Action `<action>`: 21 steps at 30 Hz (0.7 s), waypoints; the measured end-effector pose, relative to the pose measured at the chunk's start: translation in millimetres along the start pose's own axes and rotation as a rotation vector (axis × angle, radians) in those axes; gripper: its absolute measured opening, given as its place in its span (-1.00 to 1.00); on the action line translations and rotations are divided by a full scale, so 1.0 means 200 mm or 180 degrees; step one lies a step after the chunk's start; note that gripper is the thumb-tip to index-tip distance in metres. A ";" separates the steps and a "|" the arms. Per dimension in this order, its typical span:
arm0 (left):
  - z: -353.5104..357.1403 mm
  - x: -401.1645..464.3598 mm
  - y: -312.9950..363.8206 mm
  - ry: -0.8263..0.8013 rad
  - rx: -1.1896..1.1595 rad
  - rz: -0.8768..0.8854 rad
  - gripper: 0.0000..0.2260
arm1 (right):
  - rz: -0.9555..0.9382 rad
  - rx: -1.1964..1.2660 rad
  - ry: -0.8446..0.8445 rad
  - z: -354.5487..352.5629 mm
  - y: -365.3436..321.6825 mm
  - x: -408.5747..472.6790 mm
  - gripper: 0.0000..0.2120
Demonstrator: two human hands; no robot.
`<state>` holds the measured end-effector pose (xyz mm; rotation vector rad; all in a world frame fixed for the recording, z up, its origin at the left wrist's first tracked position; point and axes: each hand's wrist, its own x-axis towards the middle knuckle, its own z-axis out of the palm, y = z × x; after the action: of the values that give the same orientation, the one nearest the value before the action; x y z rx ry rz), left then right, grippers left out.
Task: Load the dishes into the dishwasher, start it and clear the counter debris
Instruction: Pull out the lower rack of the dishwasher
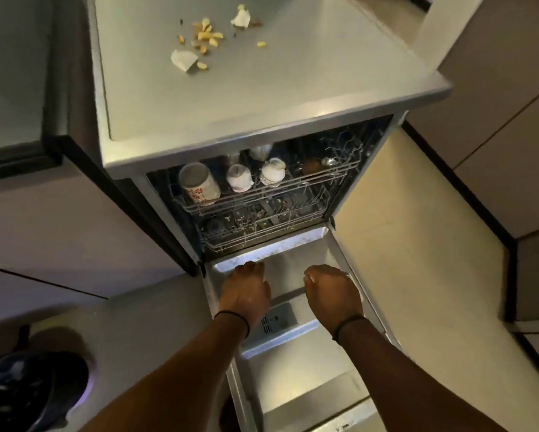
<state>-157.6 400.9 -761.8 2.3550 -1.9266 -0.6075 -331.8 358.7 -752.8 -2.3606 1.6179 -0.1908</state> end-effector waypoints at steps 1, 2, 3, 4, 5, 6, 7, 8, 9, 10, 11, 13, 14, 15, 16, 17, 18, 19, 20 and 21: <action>0.05 0.07 -0.01 0.0011 0.0001 -0.0003 -0.61 | -0.0034 0.0007 -0.0068 0.06 0.03 0.08 -0.80; 0.08 0.14 -0.02 0.0027 0.0016 -0.0015 -0.59 | -0.0092 -0.0001 -0.0121 0.10 0.05 0.14 -0.82; 0.11 0.20 -0.03 0.0049 0.0019 -0.0029 -0.56 | -0.0172 -0.0024 -0.0149 0.15 0.07 0.22 -0.81; 0.15 0.28 -0.04 0.0104 -0.0013 -0.0046 -0.53 | -0.0252 -0.0065 -0.0182 0.20 0.10 0.30 -0.76; 0.21 0.36 -0.05 0.0177 -0.0076 -0.0095 -0.50 | -0.0338 -0.0107 -0.0244 0.28 0.14 0.38 -0.70; 0.26 0.44 -0.06 0.0241 -0.0134 -0.0157 -0.48 | -0.0383 -0.0118 -0.0333 0.35 0.17 0.47 -0.65; 0.30 0.50 -0.08 0.0294 -0.0175 -0.0209 -0.47 | -0.0411 -0.0108 -0.0417 0.40 0.19 0.54 -0.60; 0.37 0.56 -0.10 0.0322 -0.0187 -0.0287 -0.45 | -0.0443 -0.0095 -0.0502 0.48 0.22 0.61 -0.55; 0.43 0.62 -0.11 0.0335 -0.0216 -0.0394 -0.44 | -0.0484 -0.0096 -0.0560 0.55 0.25 0.67 -0.50; 0.49 0.67 -0.12 0.0336 -0.0276 -0.0518 -0.43 | -0.0539 -0.0104 -0.0629 0.63 0.27 0.74 -0.46; 0.55 0.74 -0.13 0.0313 -0.0342 -0.0635 -0.42 | -0.0580 -0.0112 -0.0711 0.71 0.29 0.81 -0.42; 0.65 0.89 -0.15 0.0294 -0.0363 -0.0793 -0.39 | -0.0694 -0.0135 -0.0859 0.83 0.32 0.94 -0.37; 0.70 0.98 -0.17 0.0346 -0.0293 -0.0840 -0.37 | -0.0787 -0.0179 -0.0877 0.89 0.33 1.03 -0.35; 0.74 1.09 -0.19 0.0388 -0.0215 -0.0872 -0.35 | -0.0892 -0.0258 -0.0885 0.94 0.36 1.12 -0.32; 0.79 1.18 -0.21 0.0400 -0.0175 -0.0911 -0.34 | -0.0978 -0.0374 -0.0900 0.99 0.38 1.20 -0.30; 0.81 1.26 -0.22 0.0403 -0.0194 -0.0950 -0.32 | -0.1036 -0.0483 -0.0929 1.02 0.40 1.28 -0.27; 0.84 1.34 -0.23 0.0402 -0.0246 -0.0996 -0.30 | -0.1069 -0.0565 -0.0982 1.05 0.42 1.35 -0.23; 0.87 1.39 -0.22 0.0396 -0.0305 -0.1051 -0.29 | -0.1088 -0.0592 -0.1019 1.09 0.46 1.41 -0.20; 0.89 1.42 -0.22 0.0439 -0.0350 -0.1098 -0.32 | -0.1109 -0.0568 -0.0993 1.11 0.48 1.45 -0.18; 0.91 1.43 -0.21 0.0534 -0.0373 -0.1113 -0.37 | -0.1120 -0.0492 -0.0907 1.13 0.49 1.47 -0.18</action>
<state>-132.2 176.9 -1018.9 2.5898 -1.3850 -0.5024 -252.3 85.8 -1010.1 -2.6308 1.1185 0.2027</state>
